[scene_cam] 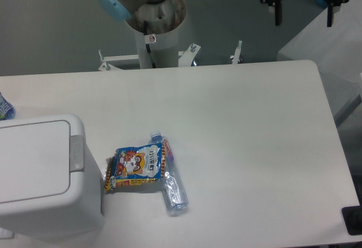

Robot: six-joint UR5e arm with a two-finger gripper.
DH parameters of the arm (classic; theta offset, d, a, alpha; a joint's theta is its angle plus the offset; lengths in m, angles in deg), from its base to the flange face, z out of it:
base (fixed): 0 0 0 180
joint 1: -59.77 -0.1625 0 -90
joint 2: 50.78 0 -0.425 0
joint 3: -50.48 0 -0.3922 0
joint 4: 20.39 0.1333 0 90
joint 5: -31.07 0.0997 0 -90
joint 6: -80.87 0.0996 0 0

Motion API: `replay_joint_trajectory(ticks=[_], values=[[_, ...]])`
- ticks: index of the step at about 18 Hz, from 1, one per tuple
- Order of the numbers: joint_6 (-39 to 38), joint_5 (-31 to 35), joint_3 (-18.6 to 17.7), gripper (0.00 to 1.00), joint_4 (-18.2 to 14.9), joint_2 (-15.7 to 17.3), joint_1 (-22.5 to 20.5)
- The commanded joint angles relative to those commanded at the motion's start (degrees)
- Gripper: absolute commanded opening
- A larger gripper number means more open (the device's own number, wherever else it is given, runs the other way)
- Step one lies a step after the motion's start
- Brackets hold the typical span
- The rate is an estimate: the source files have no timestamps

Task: Open the trash can
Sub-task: 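Move the gripper down toward the white trash can lid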

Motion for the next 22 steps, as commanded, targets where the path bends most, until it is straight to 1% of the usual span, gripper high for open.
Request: replay_joint_trajectory(ticks=[3, 7, 9, 11, 13, 16, 18, 20, 22], values=[[0.00, -0.09, 0.17, 1.00, 0.00, 0.00, 0.00], [-1.57, -0.26, -0.70, 1.00, -0.09, 0.00, 2.37], [-5.43, -0.17, -2.98, 1.00, 0.70, 0.44, 4.12], [-9.82, -0.18, -3.16, 1.00, 2.63, 0.18, 5.70], [-13.52, 0.09, -3.16, 1.00, 2.81, 0.09, 7.55], [-18.88, 0.00, -4.39, 1.00, 2.81, 0.35, 9.83], [-23.62, 0.09, -4.39, 1.00, 2.90, 0.26, 12.47], [-29.68, -0.09, -4.66, 1.00, 2.81, 0.18, 13.96], [-32.25, 0.26, -5.62, 1.00, 3.07, -0.09, 16.86]])
